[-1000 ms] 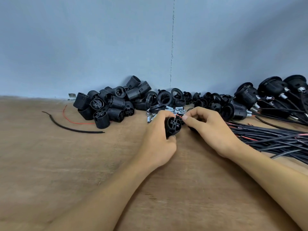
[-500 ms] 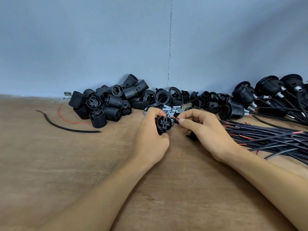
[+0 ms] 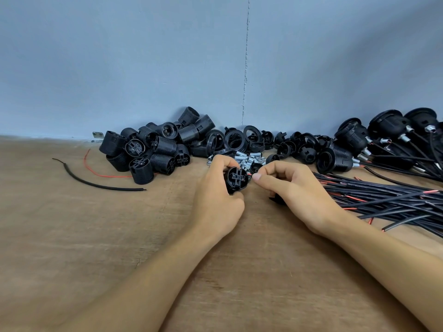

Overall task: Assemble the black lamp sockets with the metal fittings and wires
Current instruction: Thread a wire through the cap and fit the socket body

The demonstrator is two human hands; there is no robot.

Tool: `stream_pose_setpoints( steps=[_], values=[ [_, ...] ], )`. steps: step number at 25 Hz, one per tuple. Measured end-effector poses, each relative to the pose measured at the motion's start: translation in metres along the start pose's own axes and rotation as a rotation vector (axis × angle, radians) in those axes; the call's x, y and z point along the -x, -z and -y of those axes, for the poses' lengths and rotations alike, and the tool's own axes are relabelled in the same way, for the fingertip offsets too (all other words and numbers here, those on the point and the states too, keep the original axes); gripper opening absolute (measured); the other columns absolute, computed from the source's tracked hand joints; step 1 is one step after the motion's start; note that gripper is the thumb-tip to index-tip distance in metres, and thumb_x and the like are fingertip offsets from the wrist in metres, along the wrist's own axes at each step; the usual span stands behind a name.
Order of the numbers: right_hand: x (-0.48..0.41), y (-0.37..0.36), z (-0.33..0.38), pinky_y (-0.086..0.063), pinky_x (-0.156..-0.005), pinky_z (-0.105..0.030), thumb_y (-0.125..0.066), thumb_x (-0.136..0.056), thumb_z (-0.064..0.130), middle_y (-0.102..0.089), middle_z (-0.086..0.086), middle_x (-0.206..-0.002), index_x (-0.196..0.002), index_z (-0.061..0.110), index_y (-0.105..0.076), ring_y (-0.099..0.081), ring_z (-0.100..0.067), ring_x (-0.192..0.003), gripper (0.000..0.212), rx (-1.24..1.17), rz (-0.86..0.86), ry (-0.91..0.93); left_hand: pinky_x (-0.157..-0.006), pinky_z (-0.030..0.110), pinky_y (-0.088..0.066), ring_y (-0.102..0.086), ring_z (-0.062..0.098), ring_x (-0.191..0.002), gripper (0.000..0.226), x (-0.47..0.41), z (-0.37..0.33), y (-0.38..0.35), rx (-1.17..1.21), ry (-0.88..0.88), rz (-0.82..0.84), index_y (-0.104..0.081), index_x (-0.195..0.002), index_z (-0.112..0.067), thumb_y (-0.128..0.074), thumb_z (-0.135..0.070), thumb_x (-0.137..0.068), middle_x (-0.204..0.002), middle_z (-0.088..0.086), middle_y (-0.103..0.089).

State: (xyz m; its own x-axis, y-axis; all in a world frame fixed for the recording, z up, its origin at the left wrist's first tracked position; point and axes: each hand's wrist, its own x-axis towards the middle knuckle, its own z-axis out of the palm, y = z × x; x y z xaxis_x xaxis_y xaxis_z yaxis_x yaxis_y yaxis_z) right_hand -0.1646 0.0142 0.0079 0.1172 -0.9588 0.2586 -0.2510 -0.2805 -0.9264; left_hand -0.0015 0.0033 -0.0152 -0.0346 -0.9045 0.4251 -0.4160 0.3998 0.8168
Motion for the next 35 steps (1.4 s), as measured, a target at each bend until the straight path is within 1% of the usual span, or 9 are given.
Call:
stream_pose_setpoints(
  steps=[4,6,9,12,21,24,27,31,35],
  values=[
    [0.0001,0.0005,0.0002,-0.036,-0.065,-0.024,-0.068,-0.092,0.033,-0.052,0.004,-0.065,-0.069,0.025,-0.068,-0.045,-0.012,-0.066,0.024,0.018,0.017,0.011,-0.072,0.013,-0.046,-0.061,0.005,-0.092,0.050,0.0002,-0.0006,0.0003,-0.010,-0.002,0.003,-0.052,-0.100,-0.029,-0.062,0.012,-0.073,-0.096,-0.007,-0.065],
    [-0.0002,0.0013,-0.0008,-0.038,-0.068,-0.027,-0.069,-0.091,0.029,-0.055,0.000,-0.068,-0.073,0.021,-0.070,-0.046,-0.013,-0.067,0.020,0.004,0.025,0.020,-0.073,0.011,-0.046,-0.061,0.003,-0.092,0.050,0.0000,-0.0008,0.0006,-0.014,0.001,0.006,-0.052,-0.100,-0.029,-0.063,0.012,-0.073,-0.096,-0.009,-0.065],
    [-0.0010,0.0014,-0.0023,-0.046,-0.066,-0.020,-0.072,-0.089,0.017,-0.064,0.002,-0.074,-0.088,0.016,-0.075,-0.054,-0.008,-0.069,0.003,-0.074,0.010,0.037,-0.073,0.010,-0.044,-0.060,0.002,-0.093,0.050,0.0000,-0.0011,0.0006,-0.014,0.013,0.005,-0.052,-0.101,-0.029,-0.064,0.011,-0.073,-0.097,-0.009,-0.064],
    [-0.0017,0.0012,-0.0042,-0.046,-0.069,-0.019,-0.071,-0.090,0.012,-0.064,0.008,-0.073,-0.093,0.013,-0.074,-0.054,-0.007,-0.071,0.005,-0.049,0.018,0.043,-0.073,0.014,-0.043,-0.060,0.004,-0.093,0.050,-0.0005,-0.0009,0.0005,-0.009,0.024,0.002,-0.052,-0.101,-0.029,-0.064,0.011,-0.073,-0.098,-0.009,-0.064],
    [-0.0035,0.0009,-0.0025,-0.046,-0.070,-0.021,-0.062,-0.095,0.006,-0.066,0.005,-0.075,-0.095,0.011,-0.069,-0.056,-0.009,-0.072,0.008,-0.097,0.006,-0.029,-0.073,0.014,-0.044,-0.061,0.007,-0.092,0.049,-0.0006,-0.0006,0.0003,0.003,0.046,0.009,-0.053,-0.102,-0.029,-0.064,0.010,-0.073,-0.099,-0.006,-0.065],
    [-0.0031,0.0013,-0.0018,-0.045,-0.065,-0.016,-0.059,-0.094,0.004,-0.065,0.006,-0.071,-0.093,0.012,-0.066,-0.054,-0.009,-0.067,0.011,-0.070,0.021,-0.043,-0.072,0.011,-0.042,-0.061,0.005,-0.093,0.050,-0.0002,-0.0003,0.0005,0.000,0.053,0.013,-0.053,-0.101,-0.030,-0.064,0.010,-0.073,-0.099,-0.008,-0.065],
    [-0.0012,0.0019,-0.0001,-0.041,-0.059,-0.012,-0.060,-0.091,0.006,-0.058,0.010,-0.063,-0.086,0.016,-0.064,-0.049,-0.008,-0.061,0.012,-0.035,0.051,-0.037,-0.075,0.017,-0.043,-0.061,0.007,-0.093,0.050,0.0000,0.0000,0.0005,0.009,0.051,0.018,-0.052,-0.101,-0.030,-0.064,0.010,-0.073,-0.099,-0.006,-0.065],
    [-0.0017,0.0010,0.0004,-0.044,-0.063,-0.022,-0.069,-0.091,0.011,-0.061,0.003,-0.063,-0.088,0.011,-0.066,-0.051,-0.013,-0.063,0.004,-0.085,0.041,-0.024,-0.076,0.019,-0.046,-0.061,0.006,-0.093,0.051,-0.0003,0.0001,0.0002,0.015,0.052,0.020,-0.052,-0.100,-0.033,-0.065,0.010,-0.073,-0.099,-0.007,-0.065],
    [-0.0013,0.0001,-0.0008,-0.047,-0.063,-0.024,-0.072,-0.089,0.016,-0.064,-0.003,-0.067,-0.090,0.004,-0.068,-0.053,-0.015,-0.062,0.012,-0.108,0.028,0.002,-0.077,0.021,-0.047,-0.061,0.007,-0.094,0.050,-0.0002,0.0000,0.0000,0.014,0.048,0.019,-0.052,-0.100,-0.031,-0.064,0.010,-0.074,-0.098,-0.007,-0.064]
  ],
)
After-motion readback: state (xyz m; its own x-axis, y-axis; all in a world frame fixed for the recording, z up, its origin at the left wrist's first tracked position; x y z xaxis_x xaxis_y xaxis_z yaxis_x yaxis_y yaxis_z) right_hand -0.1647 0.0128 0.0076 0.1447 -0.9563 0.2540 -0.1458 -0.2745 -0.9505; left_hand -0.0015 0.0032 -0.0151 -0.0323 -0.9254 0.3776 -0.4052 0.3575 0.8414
